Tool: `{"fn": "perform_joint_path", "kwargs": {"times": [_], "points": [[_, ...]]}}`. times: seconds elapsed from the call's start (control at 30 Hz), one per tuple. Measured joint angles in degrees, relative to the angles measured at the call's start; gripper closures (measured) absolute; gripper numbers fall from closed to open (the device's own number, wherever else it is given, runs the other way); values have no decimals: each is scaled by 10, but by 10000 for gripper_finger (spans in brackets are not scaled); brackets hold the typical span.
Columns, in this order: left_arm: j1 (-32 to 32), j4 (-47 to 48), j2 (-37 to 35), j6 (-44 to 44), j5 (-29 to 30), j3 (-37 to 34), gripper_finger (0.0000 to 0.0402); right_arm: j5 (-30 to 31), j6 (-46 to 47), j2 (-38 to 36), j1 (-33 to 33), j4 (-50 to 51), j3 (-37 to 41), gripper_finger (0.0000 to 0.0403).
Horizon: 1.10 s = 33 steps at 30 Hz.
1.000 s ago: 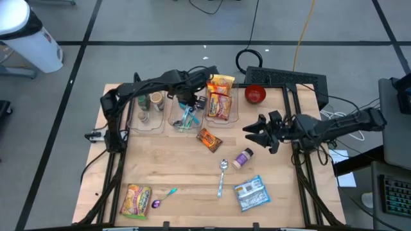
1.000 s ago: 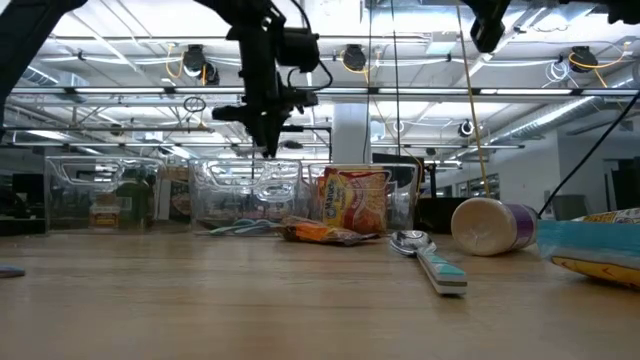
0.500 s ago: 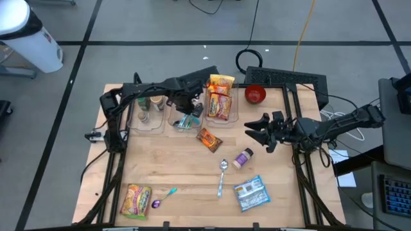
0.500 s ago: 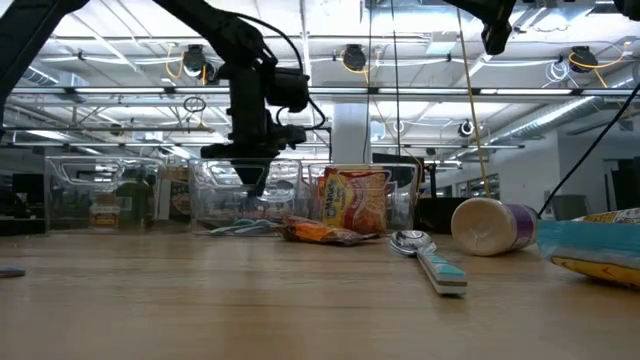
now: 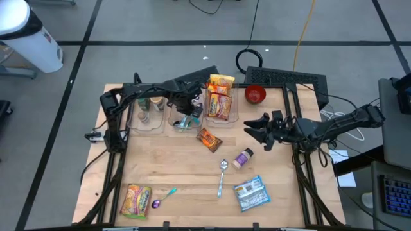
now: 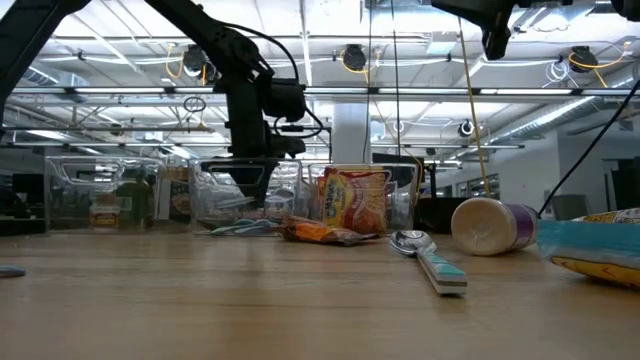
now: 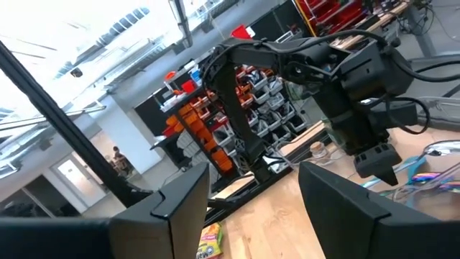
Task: Pick & Place Food Item
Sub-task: Put the left blue spoon into the middle transparent bin
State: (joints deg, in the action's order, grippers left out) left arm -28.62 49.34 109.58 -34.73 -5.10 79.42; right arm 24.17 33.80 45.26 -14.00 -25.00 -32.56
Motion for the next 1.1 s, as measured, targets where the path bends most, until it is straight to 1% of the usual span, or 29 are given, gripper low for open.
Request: {"fn": "perform_joint_path", "kwargs": {"times": [0.23,0.57,0.7,0.8,1.03,1.1], "points": [[-2,-1,0,15,6,0,368,1,8,13,0,-1,0,195],[0,9,40,29,-11,1,368,0,22,42,0,-5,0,195],[6,7,43,27,-3,1,367,0,28,45,0,-5,0,195],[7,3,44,21,8,1,344,0,29,45,0,-5,0,195],[2,3,44,22,1,2,292,-1,30,45,0,-5,0,195],[1,7,42,24,-11,5,281,-2,30,45,0,-5,0,195]]}}
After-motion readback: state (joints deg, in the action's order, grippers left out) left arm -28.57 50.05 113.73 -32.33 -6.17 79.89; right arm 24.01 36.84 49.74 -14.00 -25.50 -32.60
